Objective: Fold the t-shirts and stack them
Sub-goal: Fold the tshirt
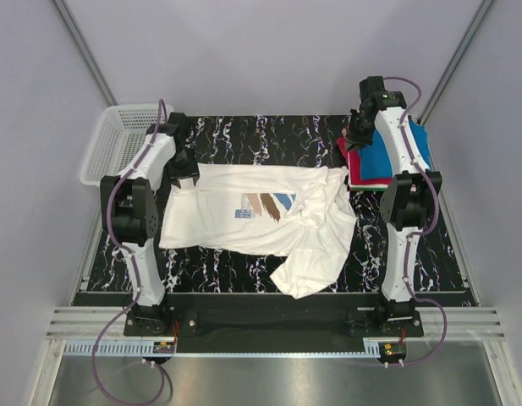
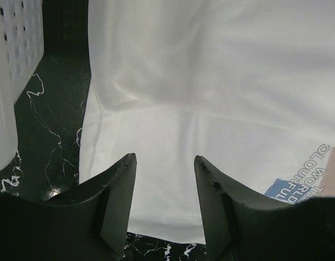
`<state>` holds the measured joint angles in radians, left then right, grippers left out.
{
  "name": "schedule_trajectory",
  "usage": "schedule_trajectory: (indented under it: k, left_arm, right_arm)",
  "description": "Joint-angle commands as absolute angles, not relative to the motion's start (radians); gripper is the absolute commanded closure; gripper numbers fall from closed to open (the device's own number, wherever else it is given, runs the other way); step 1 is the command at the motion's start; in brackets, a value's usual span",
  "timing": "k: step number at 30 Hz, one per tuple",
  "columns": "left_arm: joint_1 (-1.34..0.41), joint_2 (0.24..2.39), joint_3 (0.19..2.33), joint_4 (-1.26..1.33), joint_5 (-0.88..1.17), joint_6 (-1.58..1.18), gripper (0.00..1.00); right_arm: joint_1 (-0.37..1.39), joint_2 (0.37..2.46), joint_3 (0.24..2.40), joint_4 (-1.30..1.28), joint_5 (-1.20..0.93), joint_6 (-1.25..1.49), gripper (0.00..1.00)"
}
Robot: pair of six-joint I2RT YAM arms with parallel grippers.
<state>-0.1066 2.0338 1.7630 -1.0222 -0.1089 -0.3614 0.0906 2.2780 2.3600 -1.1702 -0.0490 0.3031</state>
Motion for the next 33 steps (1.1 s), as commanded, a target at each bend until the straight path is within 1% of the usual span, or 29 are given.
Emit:
schedule_trajectory:
  k: [1,2,5,7,10,13,18,22,24,27,28,30,31,33]
  left_arm:
    - [-0.106,1.892,1.607,-0.979,-0.095,-0.359,0.48]
    - [-0.107,1.869,1.579,-0.977,-0.092,-0.36,0.48]
    - [-0.109,1.775,1.477,-0.971,-0.094,-0.353,0.46]
    - [-0.109,1.714,1.425,-0.95,-0.087,-0.354,0.43]
    - [-0.115,1.697,1.416,-0.928,-0.075,-0.356,0.42]
    - [-0.118,1.715,1.425,-0.934,-0.066,-0.344,0.42]
    - [-0.129,1.747,1.424,-0.956,-0.058,-0.344,0.43]
    - [-0.135,1.776,1.4,-0.928,-0.13,-0.35,0.43]
    - [-0.135,1.804,1.437,-0.928,-0.15,-0.359,0.43]
    - [-0.133,1.86,1.563,-0.949,-0.146,-0.376,0.43]
    - [-0.133,1.88,1.627,-0.956,-0.149,-0.377,0.43]
    - [-0.135,1.922,1.695,-0.992,-0.161,-0.373,0.43]
    - [-0.133,1.955,1.731,-0.997,-0.184,-0.37,0.44]
    - [-0.133,1.98,1.753,-1.003,-0.202,-0.365,0.44]
  right_arm:
    - [0.107,2.103,2.177,-1.158,-0.12,0.282,0.81]
    - [0.107,2.042,2.073,-1.143,-0.127,0.282,0.8]
    - [0.11,1.933,1.911,-1.12,-0.153,0.294,0.79]
    - [0.12,1.893,1.847,-1.114,-0.16,0.298,0.79]
    - [0.143,1.826,1.754,-1.08,-0.16,0.308,0.8]
    - [0.147,1.824,1.713,-1.057,-0.158,0.318,0.8]
    - [0.167,1.926,1.772,-1.081,-0.161,0.313,0.8]
    - [0.176,2.017,1.767,-1.019,-0.15,0.308,0.83]
    - [0.176,2.04,1.825,-1.02,-0.156,0.316,0.82]
    - [0.176,2.095,1.977,-1.052,-0.153,0.313,0.82]
    - [0.176,2.136,2.074,-1.067,-0.15,0.31,0.82]
    - [0.176,2.204,2.207,-1.153,-0.141,0.296,0.82]
    - [0.173,2.239,2.264,-1.152,-0.147,0.307,0.82]
    - [0.173,2.27,2.305,-1.163,-0.158,0.317,0.82]
